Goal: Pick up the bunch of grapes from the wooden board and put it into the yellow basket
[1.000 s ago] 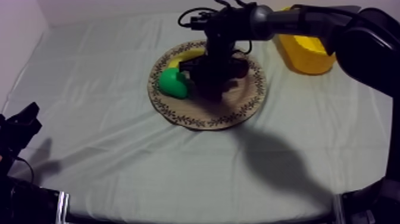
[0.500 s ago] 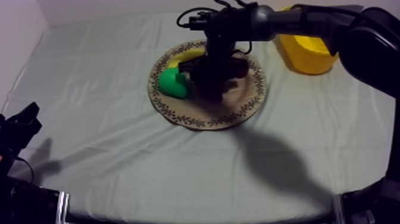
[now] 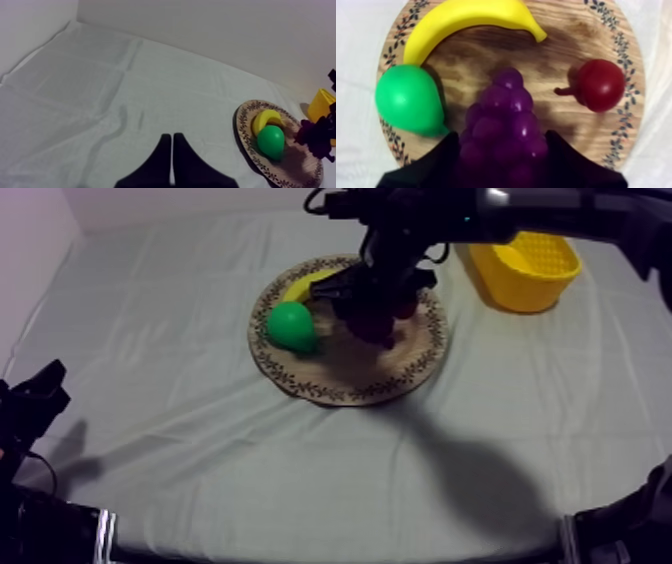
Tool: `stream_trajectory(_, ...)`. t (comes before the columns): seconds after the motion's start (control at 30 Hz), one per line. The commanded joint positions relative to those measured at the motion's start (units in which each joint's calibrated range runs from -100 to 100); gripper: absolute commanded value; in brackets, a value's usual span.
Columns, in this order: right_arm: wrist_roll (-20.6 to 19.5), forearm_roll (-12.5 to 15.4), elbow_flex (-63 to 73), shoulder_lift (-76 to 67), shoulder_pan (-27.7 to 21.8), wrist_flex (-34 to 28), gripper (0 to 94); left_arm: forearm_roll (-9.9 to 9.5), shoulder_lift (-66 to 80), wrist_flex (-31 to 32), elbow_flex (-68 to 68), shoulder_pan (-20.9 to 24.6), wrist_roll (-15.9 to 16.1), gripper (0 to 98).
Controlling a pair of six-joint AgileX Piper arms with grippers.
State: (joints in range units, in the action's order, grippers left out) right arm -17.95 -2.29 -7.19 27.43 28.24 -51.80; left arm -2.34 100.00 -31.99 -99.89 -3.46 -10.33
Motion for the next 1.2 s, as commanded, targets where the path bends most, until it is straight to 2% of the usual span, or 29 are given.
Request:
stream_trajectory(0.0,1.0,-0.2,-2.7,-3.7,-0.2,0.1,25.1,0.02,0.0,0.0,0.0,0.0,0.0,0.1)
stream_trajectory(0.27,5.0,-0.7,-13.9,-15.8,-2.1,0.0,23.7,0.02,0.0,0.0,0.0,0.0,0.0,0.1)
stream_trajectory(0.5,8.6,0.4,-19.7,-25.8,-7.5,-2.1,23.5,0.02,0.0,0.0,0.0,0.0,0.0,0.1)
stream_trajectory(0.77,10.7,1.2,-20.4,-32.8,-15.2,-4.4,23.5,0.02,0.0,0.0,0.0,0.0,0.0,0.1)
stream_trajectory(1.17,11.1,0.7,-16.3,-35.6,-22.2,-6.4,23.9,0.02,0.0,0.0,0.0,0.0,0.0,0.1)
